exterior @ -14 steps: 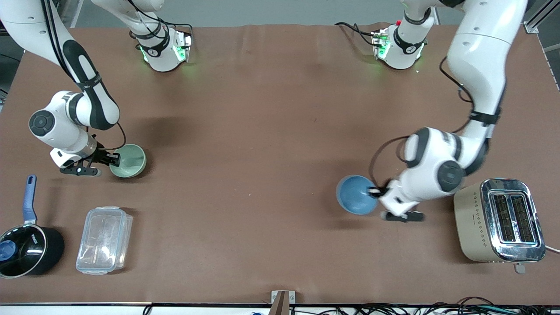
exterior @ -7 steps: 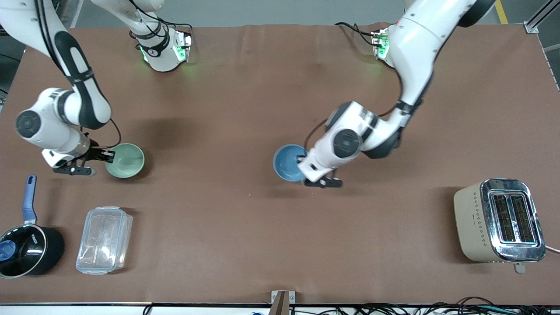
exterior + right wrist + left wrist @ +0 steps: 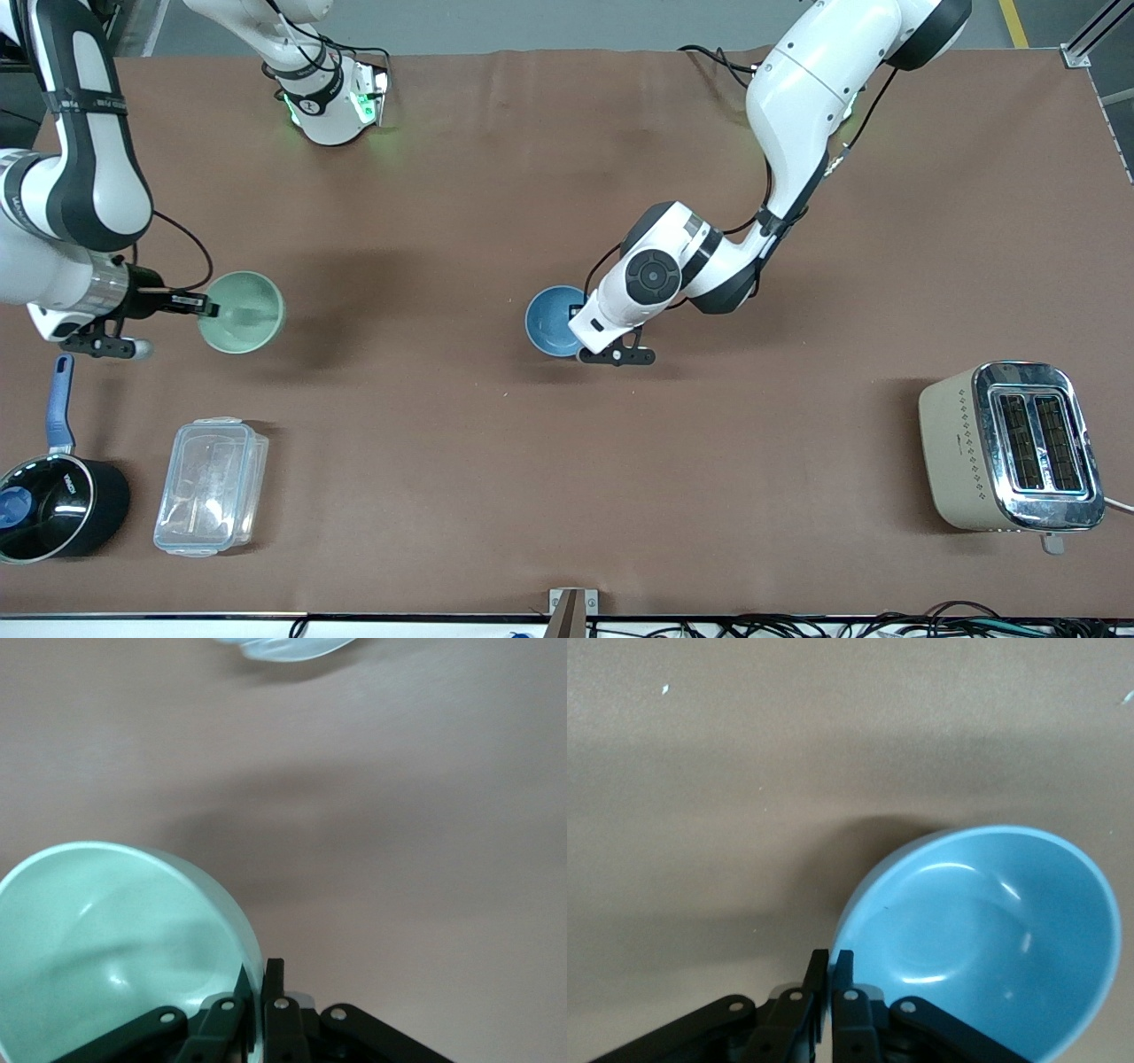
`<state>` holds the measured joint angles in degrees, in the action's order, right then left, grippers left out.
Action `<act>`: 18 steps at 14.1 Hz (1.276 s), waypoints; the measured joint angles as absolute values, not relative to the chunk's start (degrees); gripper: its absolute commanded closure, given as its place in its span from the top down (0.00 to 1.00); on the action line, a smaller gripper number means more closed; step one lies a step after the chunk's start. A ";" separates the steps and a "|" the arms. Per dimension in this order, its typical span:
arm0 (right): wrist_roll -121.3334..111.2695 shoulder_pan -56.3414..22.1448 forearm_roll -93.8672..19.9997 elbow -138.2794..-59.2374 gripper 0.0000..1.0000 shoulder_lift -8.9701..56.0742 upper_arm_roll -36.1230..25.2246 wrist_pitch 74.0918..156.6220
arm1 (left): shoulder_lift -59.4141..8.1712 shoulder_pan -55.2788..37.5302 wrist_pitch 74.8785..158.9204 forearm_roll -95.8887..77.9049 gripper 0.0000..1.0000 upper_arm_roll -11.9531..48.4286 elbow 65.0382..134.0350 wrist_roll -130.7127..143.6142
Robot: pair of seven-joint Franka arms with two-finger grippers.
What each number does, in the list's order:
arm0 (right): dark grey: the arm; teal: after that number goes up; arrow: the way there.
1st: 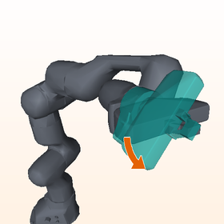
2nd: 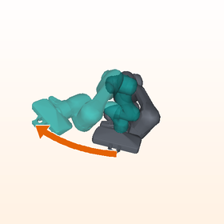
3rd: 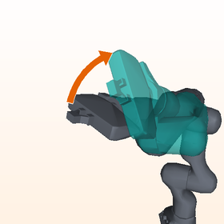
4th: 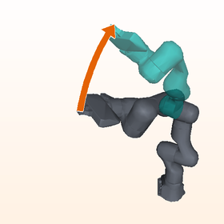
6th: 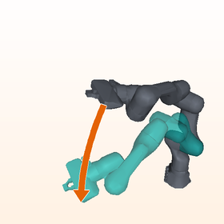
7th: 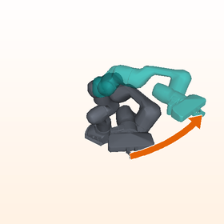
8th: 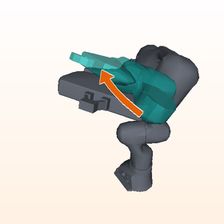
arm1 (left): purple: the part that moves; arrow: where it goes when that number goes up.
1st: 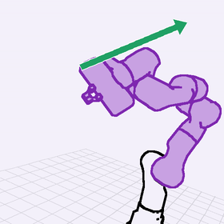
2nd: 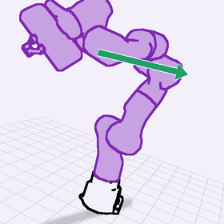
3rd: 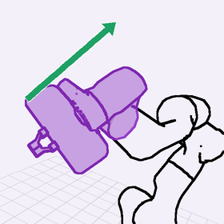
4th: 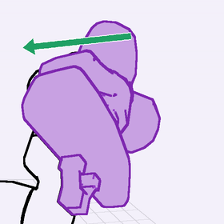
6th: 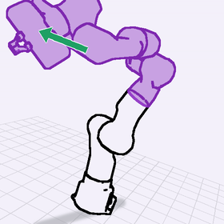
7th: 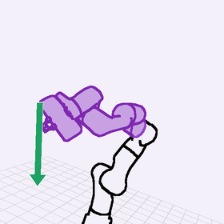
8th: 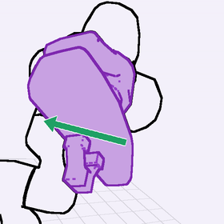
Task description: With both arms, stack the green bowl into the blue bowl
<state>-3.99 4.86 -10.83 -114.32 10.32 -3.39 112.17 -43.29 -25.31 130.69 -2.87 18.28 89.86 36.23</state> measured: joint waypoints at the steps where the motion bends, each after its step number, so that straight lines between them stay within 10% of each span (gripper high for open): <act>1: -1.37 4.64 -11.39 -114.37 0.00 10.32 -1.51 111.96 | -43.32 -25.23 130.87 -2.86 1.00 18.20 89.62 36.23; 12: 46.71 2.02 -12.61 -117.12 0.00 13.73 30.02 132.57 | -28.46 -12.64 108.15 8.72 1.00 15.58 78.87 32.87; 18: 55.89 -4.43 -12.61 -119.30 0.00 21.24 32.84 152.15 | -18.89 0.16 100.91 8.23 1.00 15.65 78.28 22.66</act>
